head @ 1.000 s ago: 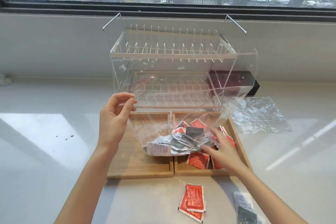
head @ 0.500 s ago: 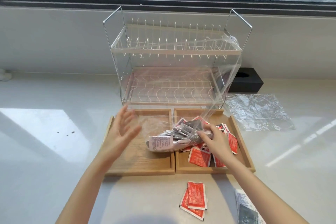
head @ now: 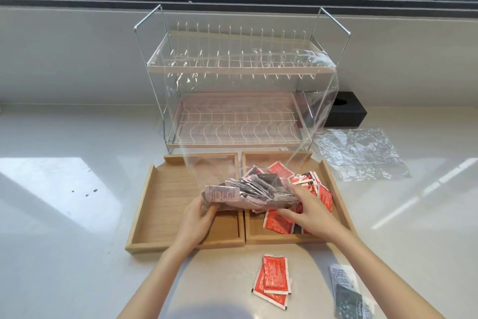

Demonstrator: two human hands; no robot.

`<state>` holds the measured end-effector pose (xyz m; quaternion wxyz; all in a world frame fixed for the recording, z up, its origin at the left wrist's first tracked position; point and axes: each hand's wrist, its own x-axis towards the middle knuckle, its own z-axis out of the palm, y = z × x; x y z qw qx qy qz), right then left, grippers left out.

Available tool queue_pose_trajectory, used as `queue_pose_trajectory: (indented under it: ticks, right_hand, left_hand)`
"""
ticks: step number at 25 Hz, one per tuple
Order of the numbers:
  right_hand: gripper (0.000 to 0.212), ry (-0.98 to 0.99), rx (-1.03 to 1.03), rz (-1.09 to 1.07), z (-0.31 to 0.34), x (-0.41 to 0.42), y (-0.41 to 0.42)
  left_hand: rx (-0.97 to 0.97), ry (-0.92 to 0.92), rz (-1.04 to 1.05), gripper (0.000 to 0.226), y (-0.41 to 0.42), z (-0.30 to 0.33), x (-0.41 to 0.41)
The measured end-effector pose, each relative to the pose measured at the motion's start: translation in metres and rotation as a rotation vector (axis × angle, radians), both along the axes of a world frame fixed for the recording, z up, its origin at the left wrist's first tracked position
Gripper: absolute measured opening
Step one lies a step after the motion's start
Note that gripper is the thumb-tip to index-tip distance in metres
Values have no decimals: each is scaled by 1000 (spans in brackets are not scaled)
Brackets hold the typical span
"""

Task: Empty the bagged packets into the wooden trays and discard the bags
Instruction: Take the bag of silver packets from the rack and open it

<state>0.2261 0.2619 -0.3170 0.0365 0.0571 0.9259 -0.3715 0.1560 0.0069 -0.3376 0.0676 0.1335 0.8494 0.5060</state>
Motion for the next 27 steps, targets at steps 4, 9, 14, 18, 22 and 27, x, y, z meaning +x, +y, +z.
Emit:
queue_pose_trajectory:
  ticks: [4,9,14,18,22,27]
  right_hand:
    - [28,198,72,-142,8,-7,-2]
    - [15,340,30,-129,37,-16,-25]
    - [21,211,-49,-68,21,-4,-62]
    - [35,68,-80,-97,6,-4,-75]
    - [41,-56,-95,-99,3,-13,-78]
    - [66,30,12,-50,1,-7,-81]
  left_hand:
    - [58,39,34,15,2,14,-2]
    - [40,97,155,9,-30,36,1]
    - [-27,17,293,21,-67,25,20]
    - [-30,-48,410,31,-77,14,28]
    - [-99,-75,374,43,-79,7,26]
    - [-296,10,145,76,-84,-2,39]
